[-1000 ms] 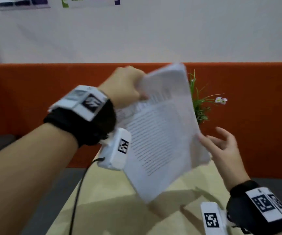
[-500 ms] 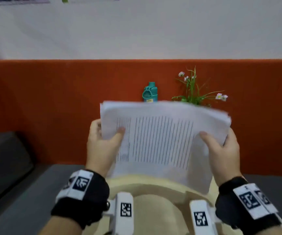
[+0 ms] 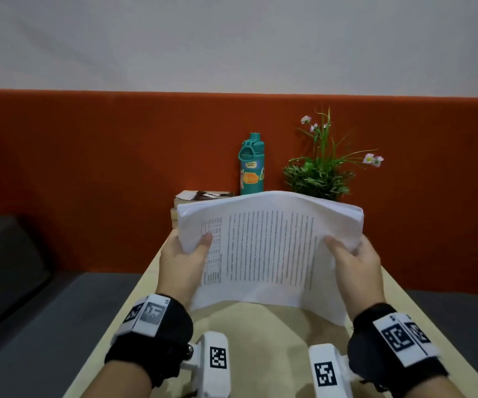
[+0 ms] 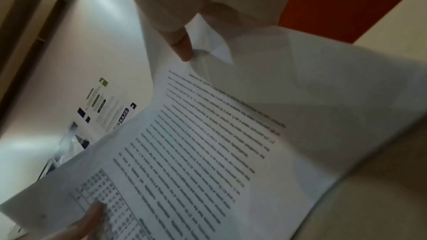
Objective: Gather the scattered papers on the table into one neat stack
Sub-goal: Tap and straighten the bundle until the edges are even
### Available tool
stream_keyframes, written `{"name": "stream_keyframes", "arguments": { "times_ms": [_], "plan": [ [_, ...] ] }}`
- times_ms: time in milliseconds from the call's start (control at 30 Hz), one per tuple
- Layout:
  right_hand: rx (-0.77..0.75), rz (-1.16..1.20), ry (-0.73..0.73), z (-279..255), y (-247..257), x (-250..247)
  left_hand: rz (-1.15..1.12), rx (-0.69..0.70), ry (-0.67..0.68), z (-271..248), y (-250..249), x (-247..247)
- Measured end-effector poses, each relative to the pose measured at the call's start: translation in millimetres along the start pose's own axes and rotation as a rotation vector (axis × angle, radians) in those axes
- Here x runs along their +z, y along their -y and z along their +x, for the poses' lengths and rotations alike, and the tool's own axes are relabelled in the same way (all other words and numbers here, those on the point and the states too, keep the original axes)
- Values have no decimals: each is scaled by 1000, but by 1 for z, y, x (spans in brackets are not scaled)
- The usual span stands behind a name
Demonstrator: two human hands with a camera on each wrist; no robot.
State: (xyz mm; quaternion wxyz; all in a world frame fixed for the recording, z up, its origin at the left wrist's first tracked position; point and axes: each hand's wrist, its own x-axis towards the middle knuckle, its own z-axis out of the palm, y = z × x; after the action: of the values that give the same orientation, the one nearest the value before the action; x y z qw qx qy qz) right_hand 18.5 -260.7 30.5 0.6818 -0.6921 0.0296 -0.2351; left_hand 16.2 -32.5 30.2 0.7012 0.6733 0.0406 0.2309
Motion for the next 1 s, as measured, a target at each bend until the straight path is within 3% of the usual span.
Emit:
{"name": "stream_keyframes", "arguments": {
  "times_ms": [133,267,333,400,467,533,567,633,733,800,867,900,1000],
  "plan": [
    [-42,38,-37,11,2,-4,-41,31,3,9,-9,-3],
    [73,-51,25,6,-20,-7,29,-134,88,-7,9,-8],
    [63,-94,41,7,-19,-9,71,-142,73,-2,12,-13],
    [-42,-156,36,11,2,-14,271,8,-64,7,-1,-18],
    [-195,-260,66,15,31,-16,630,333,-222,12,-28,-16],
    [-388,-424,87,15,63,-12,846,624,-211,9,-58,-1],
    [-499,-529,89,14,77,-7,904,699,-161,8,-69,8],
    [-686,-735,86,9,102,4,870,653,-14,9,-83,24],
    [-838,-922,49,3,118,15,539,403,166,19,-81,32],
    [-793,-880,-84,3,109,13,427,349,110,21,-72,28],
    [-585,-693,-218,4,92,8,306,280,50,19,-62,22],
    [-450,-578,-193,6,84,6,221,239,52,18,-56,20],
    [-123,-113,128,13,61,11,65,130,43,12,-45,18]
  ]
}}
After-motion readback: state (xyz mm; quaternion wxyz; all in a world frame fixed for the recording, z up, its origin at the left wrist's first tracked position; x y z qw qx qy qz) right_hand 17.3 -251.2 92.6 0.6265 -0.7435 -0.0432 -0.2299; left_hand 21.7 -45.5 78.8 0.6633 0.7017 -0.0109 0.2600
